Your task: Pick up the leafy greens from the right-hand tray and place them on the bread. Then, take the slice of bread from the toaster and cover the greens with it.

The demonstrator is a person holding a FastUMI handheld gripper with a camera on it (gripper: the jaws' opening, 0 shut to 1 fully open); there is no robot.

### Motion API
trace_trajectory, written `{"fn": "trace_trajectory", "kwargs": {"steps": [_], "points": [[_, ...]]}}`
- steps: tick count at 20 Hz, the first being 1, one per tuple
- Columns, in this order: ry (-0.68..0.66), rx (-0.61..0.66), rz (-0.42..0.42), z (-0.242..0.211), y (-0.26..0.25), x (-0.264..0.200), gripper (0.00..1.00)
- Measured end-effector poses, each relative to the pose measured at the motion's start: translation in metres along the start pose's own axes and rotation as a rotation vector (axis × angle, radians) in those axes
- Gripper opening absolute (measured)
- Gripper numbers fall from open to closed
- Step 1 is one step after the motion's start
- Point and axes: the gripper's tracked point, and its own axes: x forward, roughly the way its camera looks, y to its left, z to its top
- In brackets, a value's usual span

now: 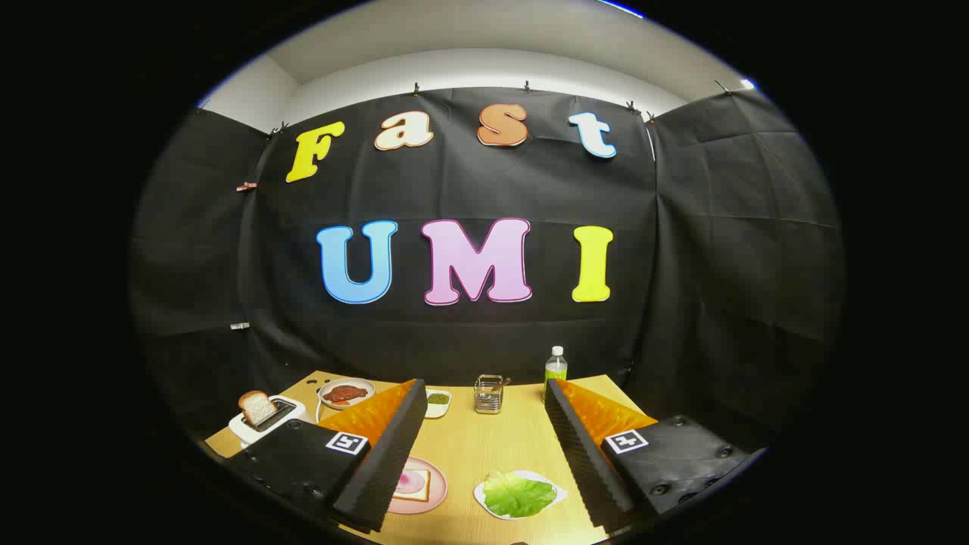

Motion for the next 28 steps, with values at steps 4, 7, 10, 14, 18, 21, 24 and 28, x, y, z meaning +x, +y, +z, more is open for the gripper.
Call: {"fn": "trace_trajectory", "kwargs": {"steps": [4, 7, 10, 14, 18, 21, 24, 28], "points": [[0.002, -0.001, 0.002, 0.000, -0.004, 0.006, 0.97], [0.011, 0.004, 0.002, -0.003, -0.007, 0.011, 0.97], [0.021, 0.007, 0.010, -0.007, -0.006, 0.015, 0.97], [0.042, 0.011, 0.028, -0.014, -0.004, 0.022, 0.97], [0.056, 0.011, 0.045, -0.017, -0.003, 0.029, 0.98], [0.069, 0.008, 0.057, -0.021, -0.003, 0.033, 0.97], [0.087, 0.010, 0.069, -0.029, -0.003, 0.035, 0.97], [0.109, 0.007, 0.072, -0.037, -0.008, 0.039, 0.97]]}}
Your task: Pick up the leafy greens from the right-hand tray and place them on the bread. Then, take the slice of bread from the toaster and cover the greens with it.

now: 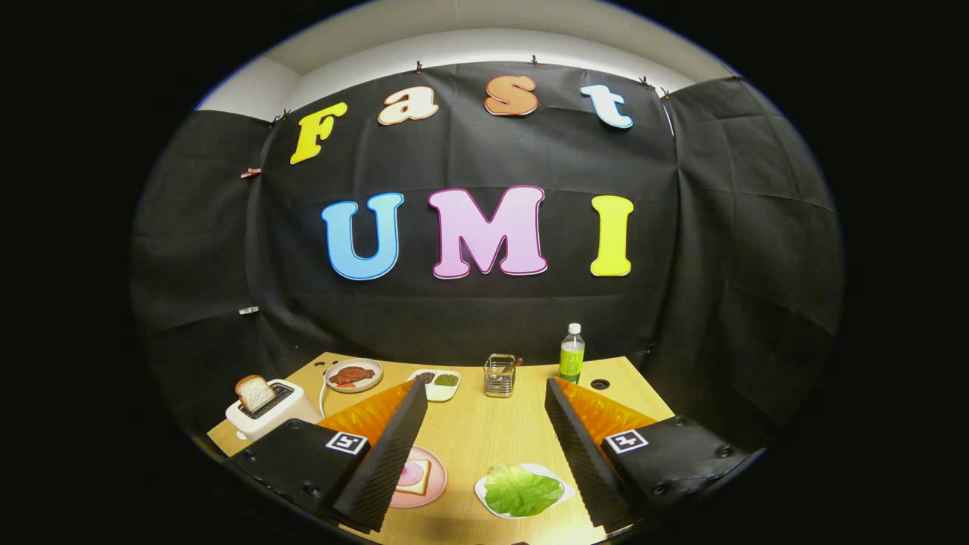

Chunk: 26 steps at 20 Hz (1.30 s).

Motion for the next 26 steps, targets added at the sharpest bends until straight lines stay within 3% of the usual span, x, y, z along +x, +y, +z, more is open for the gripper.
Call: {"fn": "trace_trajectory", "kwargs": {"steps": [4, 26], "points": [[0.058, 0.023, -0.009, -0.020, -0.009, 0.009, 0.97], [0.597, -0.033, 0.043, -0.252, -0.049, 0.062, 0.99]]}}
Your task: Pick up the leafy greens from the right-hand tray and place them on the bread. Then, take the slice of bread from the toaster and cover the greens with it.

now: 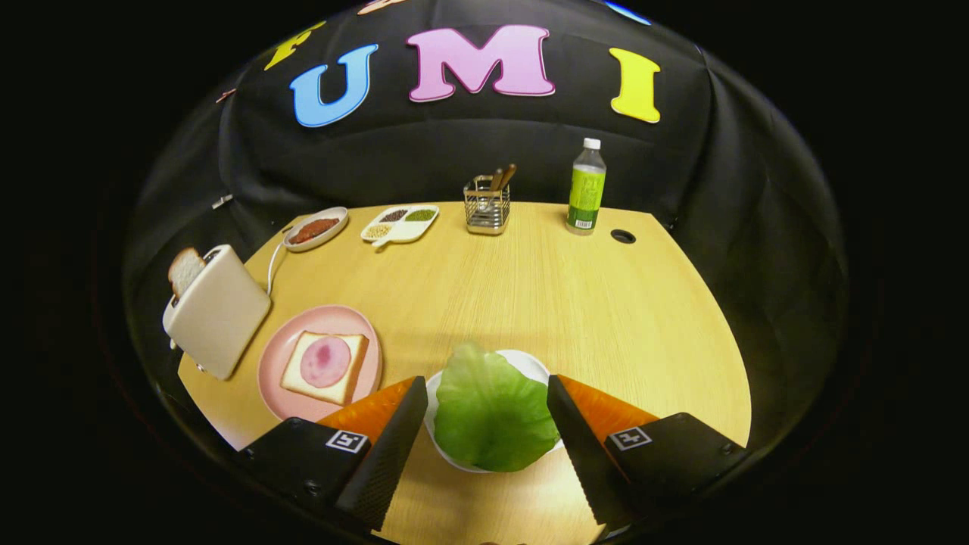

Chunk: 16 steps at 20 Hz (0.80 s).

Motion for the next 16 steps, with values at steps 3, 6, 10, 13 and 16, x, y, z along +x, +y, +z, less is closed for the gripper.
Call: {"fn": "trace_trajectory", "kwargs": {"steps": [3, 6, 10, 13, 16], "points": [[0.050, -0.012, 0.006, -0.017, -0.005, 0.019, 0.99], [0.098, -0.040, 0.025, -0.032, -0.007, 0.034, 0.99], [0.147, -0.035, 0.038, -0.044, -0.010, 0.050, 0.99], [0.168, -0.049, 0.045, -0.050, -0.011, 0.056, 0.99], [0.147, -0.107, 0.056, -0.049, -0.007, 0.058, 0.92]]}}
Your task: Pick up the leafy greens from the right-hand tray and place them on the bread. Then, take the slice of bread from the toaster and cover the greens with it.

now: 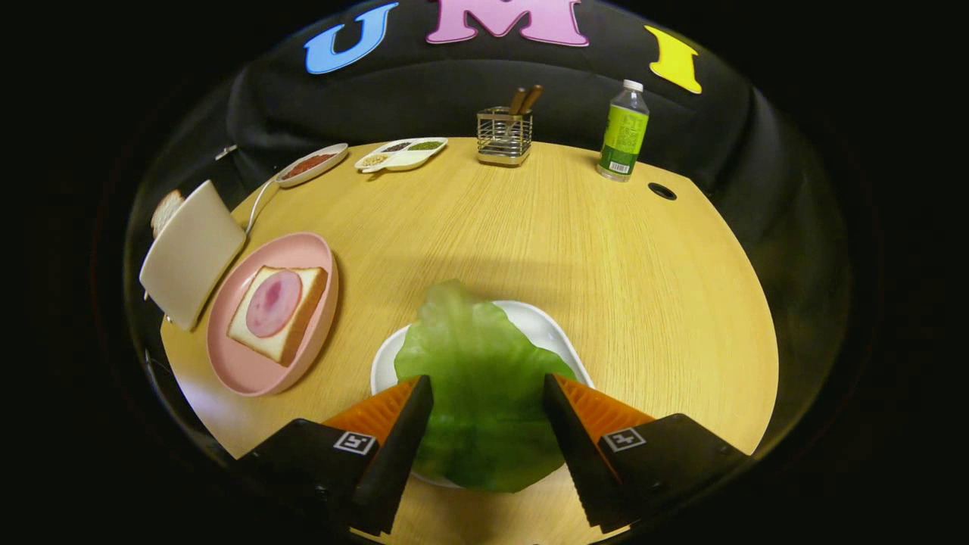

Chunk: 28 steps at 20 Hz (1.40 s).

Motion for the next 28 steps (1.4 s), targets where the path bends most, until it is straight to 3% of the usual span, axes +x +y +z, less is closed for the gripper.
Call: {"fn": "trace_trajectory", "kwargs": {"steps": [4, 5, 8, 10, 12, 13, 15, 19, 28], "points": [[0.021, 0.012, -0.014, 0.000, -0.005, 0.001, 0.79], [0.022, 0.028, -0.014, 0.000, -0.008, -0.001, 0.64], [0.025, 0.011, -0.010, 0.000, -0.009, 0.002, 0.56], [0.026, 0.002, -0.012, 0.000, -0.007, 0.002, 0.31], [0.029, -0.006, -0.009, 0.001, -0.007, 0.003, 0.28], [0.030, -0.002, -0.011, 0.000, -0.007, 0.002, 0.10], [0.027, 0.002, -0.009, 0.001, -0.007, 0.006, 0.06], [0.038, 0.027, -0.012, 0.005, -0.008, 0.000, 0.06], [-0.011, 0.058, -0.061, 0.030, 0.007, -0.049, 0.06]]}}
